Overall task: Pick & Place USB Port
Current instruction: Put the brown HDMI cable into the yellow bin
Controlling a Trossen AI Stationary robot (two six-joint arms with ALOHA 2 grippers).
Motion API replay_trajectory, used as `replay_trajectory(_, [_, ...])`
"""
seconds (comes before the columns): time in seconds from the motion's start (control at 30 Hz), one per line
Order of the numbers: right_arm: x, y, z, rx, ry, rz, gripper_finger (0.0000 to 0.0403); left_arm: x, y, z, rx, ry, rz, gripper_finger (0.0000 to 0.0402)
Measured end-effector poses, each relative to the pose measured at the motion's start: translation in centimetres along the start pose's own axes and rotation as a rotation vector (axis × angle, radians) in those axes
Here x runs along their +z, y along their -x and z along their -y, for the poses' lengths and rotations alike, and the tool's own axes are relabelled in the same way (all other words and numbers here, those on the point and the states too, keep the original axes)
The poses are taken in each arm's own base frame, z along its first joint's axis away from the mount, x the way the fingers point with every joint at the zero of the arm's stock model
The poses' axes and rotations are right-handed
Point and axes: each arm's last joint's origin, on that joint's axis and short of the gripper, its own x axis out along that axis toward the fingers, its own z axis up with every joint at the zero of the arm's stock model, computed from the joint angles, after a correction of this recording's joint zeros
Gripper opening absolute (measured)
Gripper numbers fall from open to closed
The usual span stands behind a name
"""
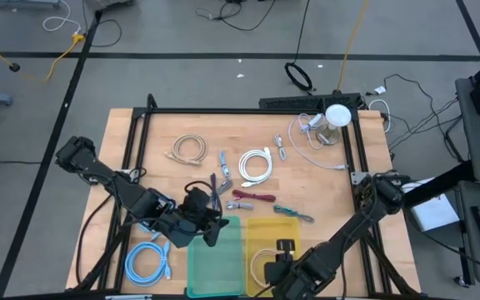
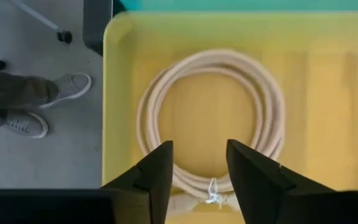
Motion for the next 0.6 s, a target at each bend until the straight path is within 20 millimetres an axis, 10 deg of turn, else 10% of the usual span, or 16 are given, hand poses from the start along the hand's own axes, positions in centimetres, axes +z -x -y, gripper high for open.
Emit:
replay_trajectory(0.33, [2.7, 10.6, 3.8, 0.114, -0.112, 0.356, 0.0148, 4.0, -0.9, -4.0, 0.252, 0.031, -0.042, 0.0211])
replay_trajectory(0.6, [1.2, 18.9, 7.8, -0.015, -0.163, 0.626, 0.0148, 7.4, -1.1, -8.6, 0.534, -0.050, -0.165, 0.0211])
